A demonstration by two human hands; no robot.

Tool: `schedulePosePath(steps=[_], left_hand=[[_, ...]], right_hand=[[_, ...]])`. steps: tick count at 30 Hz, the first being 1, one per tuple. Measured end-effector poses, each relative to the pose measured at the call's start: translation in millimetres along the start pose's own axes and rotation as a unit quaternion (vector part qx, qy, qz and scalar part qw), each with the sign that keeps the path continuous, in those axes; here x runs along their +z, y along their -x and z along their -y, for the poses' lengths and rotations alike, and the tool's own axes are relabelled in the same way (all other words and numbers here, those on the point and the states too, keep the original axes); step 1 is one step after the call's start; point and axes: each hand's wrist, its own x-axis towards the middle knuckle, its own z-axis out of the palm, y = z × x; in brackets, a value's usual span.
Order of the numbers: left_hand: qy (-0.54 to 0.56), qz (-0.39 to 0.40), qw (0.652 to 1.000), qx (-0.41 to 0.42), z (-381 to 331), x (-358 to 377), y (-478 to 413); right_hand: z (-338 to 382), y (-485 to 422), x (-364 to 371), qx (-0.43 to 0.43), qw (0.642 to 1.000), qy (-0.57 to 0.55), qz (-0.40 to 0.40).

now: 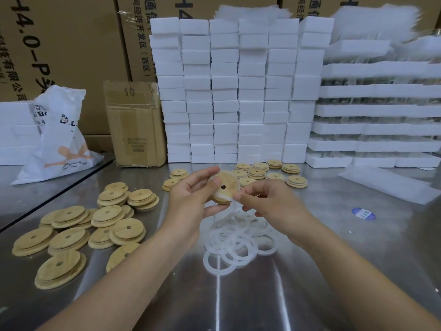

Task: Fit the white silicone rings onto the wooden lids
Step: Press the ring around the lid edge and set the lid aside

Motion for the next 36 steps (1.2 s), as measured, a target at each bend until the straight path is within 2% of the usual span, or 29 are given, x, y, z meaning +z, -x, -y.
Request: schedulePosePath(steps=[17,27,36], left_hand=[[0.000,-0.009,0.999,0.043,-1.9,4.5,2.5],[0.030,-0.002,0.999,0.021,-2.6,1.6,1.5],[-0.008,0.020,1.000,0.017,-4.7,2.0,0.9]], right_hand=[[3.6,4.0,7.1,0.101,0.989,-0.107,0.004],[4.1,3.8,6.6,0.086,0.992,-0.083,0.040],[4.9,4.6,3.7,0.062,0.995,-0.080,0.019]])
